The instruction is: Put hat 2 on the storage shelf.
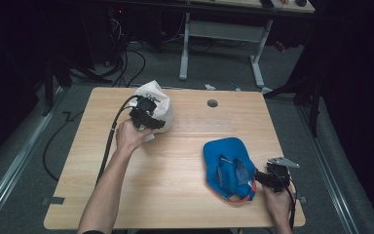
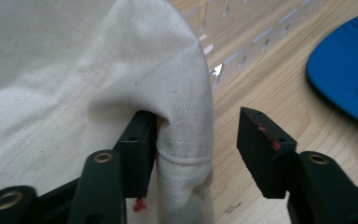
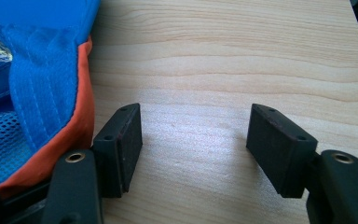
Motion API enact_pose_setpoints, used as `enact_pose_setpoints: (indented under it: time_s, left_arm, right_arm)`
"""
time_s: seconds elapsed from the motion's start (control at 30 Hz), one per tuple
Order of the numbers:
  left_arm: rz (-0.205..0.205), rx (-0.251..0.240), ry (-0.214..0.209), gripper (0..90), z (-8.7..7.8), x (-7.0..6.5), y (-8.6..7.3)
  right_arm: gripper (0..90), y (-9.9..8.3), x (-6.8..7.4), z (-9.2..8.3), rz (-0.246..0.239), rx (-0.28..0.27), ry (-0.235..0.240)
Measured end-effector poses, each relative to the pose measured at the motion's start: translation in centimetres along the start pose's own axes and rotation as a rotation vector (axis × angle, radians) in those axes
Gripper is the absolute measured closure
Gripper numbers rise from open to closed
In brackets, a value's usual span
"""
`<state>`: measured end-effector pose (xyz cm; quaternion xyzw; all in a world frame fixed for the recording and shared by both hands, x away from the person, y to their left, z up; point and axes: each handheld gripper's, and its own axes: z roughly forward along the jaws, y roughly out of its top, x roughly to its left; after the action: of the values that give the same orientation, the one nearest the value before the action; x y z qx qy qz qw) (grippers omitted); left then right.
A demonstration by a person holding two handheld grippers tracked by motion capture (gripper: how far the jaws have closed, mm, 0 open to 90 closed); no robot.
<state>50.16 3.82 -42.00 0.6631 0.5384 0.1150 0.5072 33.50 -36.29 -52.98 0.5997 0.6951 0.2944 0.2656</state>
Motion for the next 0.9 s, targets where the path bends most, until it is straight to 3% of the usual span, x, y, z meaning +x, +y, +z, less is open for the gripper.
enact_pose_setpoints:
  time_s: [0.17, 0.43, 0.9]
  left_arm:
    - [-0.017, -0.074, -0.011, 37.6, -1.9, 0.3, 0.1]
    - [-0.061, -0.130, -0.020, 35.6, -4.7, 1.5, -1.1]
    - [-0.159, -0.231, -0.028, 34.3, -8.7, 3.5, -6.2]
  right_arm:
    - [35.9, 0.0, 0.0, 0.0, 0.000, 0.000, 0.000]
    - [36.0, 0.0, 0.0, 0.0, 0.000, 0.000, 0.000]
    - [37.4, 0.0, -0.1, 0.0, 0.006, -0.001, 0.005]
